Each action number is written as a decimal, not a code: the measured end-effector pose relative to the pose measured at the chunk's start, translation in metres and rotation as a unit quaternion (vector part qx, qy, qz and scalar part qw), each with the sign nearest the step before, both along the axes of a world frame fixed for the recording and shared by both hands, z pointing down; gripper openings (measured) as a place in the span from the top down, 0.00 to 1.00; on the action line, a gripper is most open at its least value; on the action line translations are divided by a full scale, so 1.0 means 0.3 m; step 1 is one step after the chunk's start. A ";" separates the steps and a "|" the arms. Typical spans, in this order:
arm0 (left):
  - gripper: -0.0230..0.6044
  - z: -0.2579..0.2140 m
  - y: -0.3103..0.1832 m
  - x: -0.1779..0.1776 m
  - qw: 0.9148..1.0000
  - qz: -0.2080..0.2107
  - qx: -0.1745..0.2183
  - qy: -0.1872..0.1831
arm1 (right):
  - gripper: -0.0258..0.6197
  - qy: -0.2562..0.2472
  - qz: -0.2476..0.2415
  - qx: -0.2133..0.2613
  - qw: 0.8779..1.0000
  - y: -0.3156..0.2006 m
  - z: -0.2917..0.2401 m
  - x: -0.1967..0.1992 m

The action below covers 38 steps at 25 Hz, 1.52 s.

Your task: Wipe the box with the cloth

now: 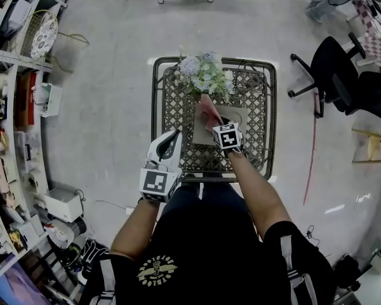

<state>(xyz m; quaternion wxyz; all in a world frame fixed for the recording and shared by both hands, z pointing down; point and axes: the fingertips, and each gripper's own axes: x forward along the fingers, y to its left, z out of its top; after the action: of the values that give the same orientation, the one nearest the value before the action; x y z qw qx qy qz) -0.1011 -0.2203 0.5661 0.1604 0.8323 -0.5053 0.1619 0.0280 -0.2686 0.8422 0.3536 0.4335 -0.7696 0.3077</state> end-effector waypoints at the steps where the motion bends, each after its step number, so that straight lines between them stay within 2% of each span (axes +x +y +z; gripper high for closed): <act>1: 0.96 0.004 0.000 0.003 1.000 0.001 -0.002 -0.002 | 0.93 0.003 0.010 0.000 1.000 -0.001 0.004 0.040; 5: 0.96 0.002 -0.009 0.020 1.000 0.003 0.001 -0.002 | 0.93 0.019 0.041 0.000 0.999 0.007 0.011 0.172; 12: 0.96 -0.039 -0.022 0.059 1.000 0.016 0.008 0.010 | 0.93 0.050 0.074 -0.001 0.996 0.035 0.013 0.326; 17: 0.96 -0.056 -0.026 0.080 1.000 0.017 0.015 0.017 | 0.93 0.073 0.108 -0.018 0.991 0.079 0.036 0.469; 22: 0.96 -0.067 -0.021 0.059 1.000 0.016 0.016 0.014 | 0.93 0.035 0.139 -0.036 0.989 0.120 0.043 0.510; 27: 0.96 -0.102 -0.025 0.040 0.999 0.011 0.029 0.019 | 0.93 -0.019 0.111 -0.019 0.993 0.142 -0.080 0.399; 33: 0.96 -0.118 -0.017 -0.001 0.999 0.009 0.029 0.014 | 0.93 -0.096 0.060 -0.025 0.993 0.204 -0.161 0.084; 38: 0.96 -0.129 -0.015 -0.012 0.999 0.011 0.036 0.013 | 0.93 -0.108 0.015 -0.042 0.993 0.234 -0.125 -0.125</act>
<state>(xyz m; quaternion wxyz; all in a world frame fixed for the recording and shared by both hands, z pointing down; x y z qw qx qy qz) -0.1048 -0.2248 0.5274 0.1348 0.8451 -0.4996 0.1347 -0.0096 -0.1984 0.8047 0.2819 0.3936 -0.7831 0.3902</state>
